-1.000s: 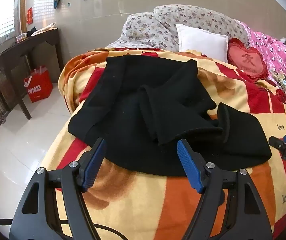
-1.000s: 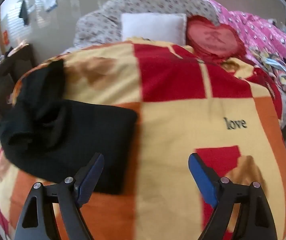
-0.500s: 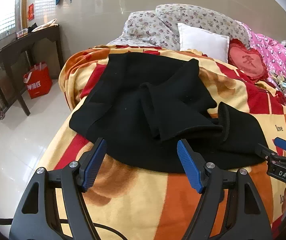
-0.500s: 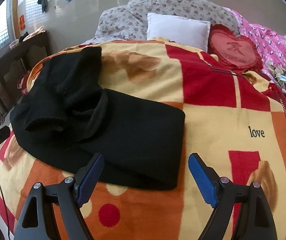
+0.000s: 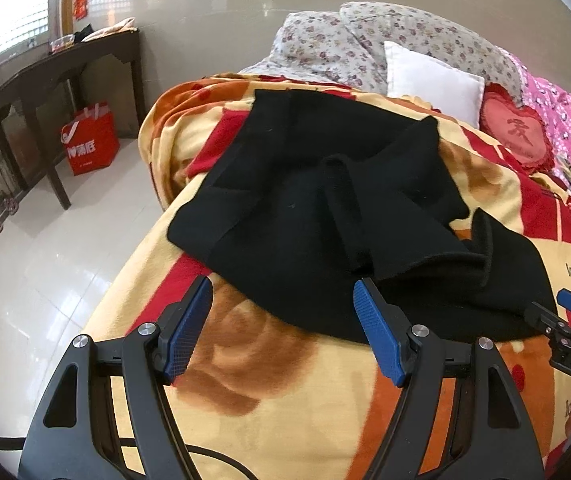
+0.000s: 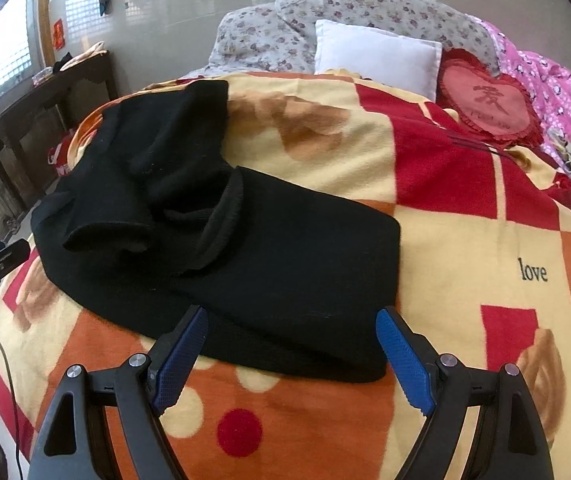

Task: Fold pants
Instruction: 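Move both open tools over the crumpled black pants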

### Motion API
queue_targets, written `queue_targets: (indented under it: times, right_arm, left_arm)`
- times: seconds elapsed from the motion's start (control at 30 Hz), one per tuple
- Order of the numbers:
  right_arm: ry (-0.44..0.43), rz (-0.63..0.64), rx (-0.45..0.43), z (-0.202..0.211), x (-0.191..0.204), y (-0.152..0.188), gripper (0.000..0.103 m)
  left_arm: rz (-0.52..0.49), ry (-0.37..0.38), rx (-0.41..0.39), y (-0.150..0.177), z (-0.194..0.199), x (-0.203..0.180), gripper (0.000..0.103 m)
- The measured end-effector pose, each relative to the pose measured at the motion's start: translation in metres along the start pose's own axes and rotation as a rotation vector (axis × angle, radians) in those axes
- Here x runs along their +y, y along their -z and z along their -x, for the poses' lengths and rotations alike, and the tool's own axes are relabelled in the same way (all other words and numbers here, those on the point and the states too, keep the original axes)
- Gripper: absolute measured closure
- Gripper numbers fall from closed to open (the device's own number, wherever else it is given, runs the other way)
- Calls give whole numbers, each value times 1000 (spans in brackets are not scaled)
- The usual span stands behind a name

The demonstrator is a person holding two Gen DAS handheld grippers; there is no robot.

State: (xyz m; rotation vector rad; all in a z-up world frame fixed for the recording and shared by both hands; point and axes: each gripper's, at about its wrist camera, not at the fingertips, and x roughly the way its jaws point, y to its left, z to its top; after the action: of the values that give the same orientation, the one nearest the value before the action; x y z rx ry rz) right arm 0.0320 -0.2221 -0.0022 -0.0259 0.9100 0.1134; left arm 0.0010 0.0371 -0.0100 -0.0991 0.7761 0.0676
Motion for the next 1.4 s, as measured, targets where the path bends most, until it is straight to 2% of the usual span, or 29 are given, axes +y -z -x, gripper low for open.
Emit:
queue_targets:
  times: [1.4]
  right_arm:
    - [-18, 33, 22, -2, 14, 1, 18]
  left_arm:
    - [-11, 1, 13, 3, 6, -6, 30]
